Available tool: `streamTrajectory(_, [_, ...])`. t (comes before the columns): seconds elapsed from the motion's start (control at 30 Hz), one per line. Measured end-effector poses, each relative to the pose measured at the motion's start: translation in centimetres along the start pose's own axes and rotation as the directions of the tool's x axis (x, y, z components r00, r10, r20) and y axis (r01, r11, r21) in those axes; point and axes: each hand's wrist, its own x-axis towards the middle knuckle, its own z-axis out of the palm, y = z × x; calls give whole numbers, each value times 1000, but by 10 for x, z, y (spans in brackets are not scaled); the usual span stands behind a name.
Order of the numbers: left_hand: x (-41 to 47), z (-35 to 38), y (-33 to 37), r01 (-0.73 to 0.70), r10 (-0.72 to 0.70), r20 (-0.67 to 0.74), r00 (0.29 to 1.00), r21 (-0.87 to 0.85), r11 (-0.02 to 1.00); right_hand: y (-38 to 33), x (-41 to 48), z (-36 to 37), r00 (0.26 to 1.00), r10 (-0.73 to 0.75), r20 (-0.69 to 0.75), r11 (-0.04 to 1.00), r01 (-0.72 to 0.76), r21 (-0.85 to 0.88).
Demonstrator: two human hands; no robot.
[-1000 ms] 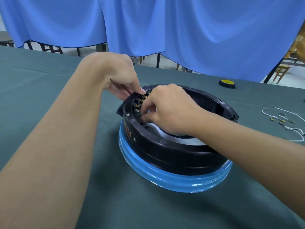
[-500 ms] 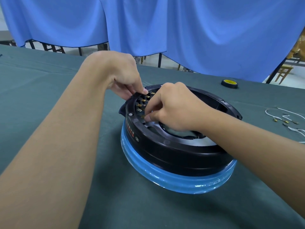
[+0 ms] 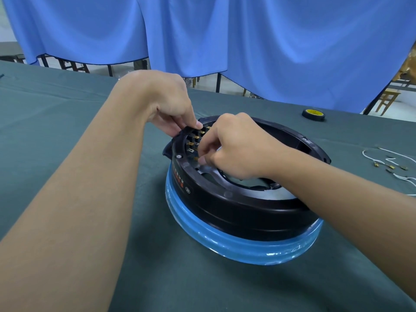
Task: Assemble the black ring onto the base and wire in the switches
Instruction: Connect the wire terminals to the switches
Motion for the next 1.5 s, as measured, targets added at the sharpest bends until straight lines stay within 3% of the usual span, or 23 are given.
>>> streamTrajectory(0.5, [-1, 0, 3, 13, -13, 4, 1000, 26, 1000, -4, -2, 2, 999, 19, -47, 1000, -18, 9])
streamTrajectory(0.67, [-9, -3, 15, 41, -54, 47, 997, 252, 967, -5, -4, 3, 998, 20, -60, 1000, -19, 18])
streamTrajectory(0.83, [-14, -5, 18, -4, -31, 107, 994, 311, 950, -6, -4, 3, 998, 17, -67, 1000, -15, 19])
streamTrajectory(1.3, [-11, -4, 13, -24, -9, 138, 990, 231, 973, -9, -4, 5, 998, 20, -68, 999, -23, -45])
streamTrajectory(1.5, [-15, -5, 10, -28, 13, 144, 990, 102, 994, -10, -3, 5, 997, 23, -68, 997, -27, -70])
